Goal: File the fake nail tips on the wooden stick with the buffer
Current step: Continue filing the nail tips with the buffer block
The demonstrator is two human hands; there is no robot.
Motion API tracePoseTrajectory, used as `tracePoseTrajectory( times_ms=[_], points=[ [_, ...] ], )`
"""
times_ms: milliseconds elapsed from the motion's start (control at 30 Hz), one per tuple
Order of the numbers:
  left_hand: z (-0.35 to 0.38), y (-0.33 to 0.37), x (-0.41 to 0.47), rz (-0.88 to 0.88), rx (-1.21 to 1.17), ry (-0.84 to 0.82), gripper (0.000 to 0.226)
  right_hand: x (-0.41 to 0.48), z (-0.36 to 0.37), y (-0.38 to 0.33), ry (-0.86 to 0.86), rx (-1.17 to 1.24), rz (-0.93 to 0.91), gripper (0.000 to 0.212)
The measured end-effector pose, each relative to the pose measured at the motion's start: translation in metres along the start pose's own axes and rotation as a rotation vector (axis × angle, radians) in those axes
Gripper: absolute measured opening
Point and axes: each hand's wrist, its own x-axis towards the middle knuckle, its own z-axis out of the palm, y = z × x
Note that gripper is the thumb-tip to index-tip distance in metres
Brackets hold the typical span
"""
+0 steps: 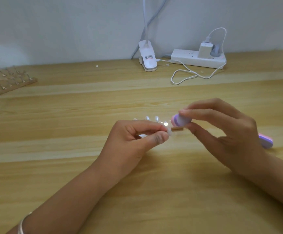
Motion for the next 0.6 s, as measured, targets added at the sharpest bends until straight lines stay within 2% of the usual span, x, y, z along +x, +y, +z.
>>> tracePoseTrajectory(
  times_ms=[100, 167, 300, 433, 600],
  points=[
    [0.0, 0.0, -0.001, -0.037, -0.025, 0.005, 0.018, -0.004, 0.005, -0.012, -0.038, 0.062, -0.144, 0.023],
    [-0.001, 0.001, -0.001, -0.044, -0.021, 0.012, 0.017, -0.004, 0.006, -0.008, -0.051, 0.036, -0.135, 0.023],
    [-0.003, -0.002, 0.0, -0.08, -0.028, 0.011, 0.017, -0.001, 0.002, -0.001, 0.033, -0.034, -0.021, 0.021],
    [-0.001, 0.0, -0.001, -0.074, -0.046, -0.027, 0.019, -0.006, 0.01, -0.013, -0.021, -0.019, -0.175, 0.019],
    [-0.004, 0.001, 0.0, -0.084, -0.046, -0.04, 0.016, -0.001, 0.002, 0.002, 0.046, -0.09, -0.027, 0.018]
  ],
)
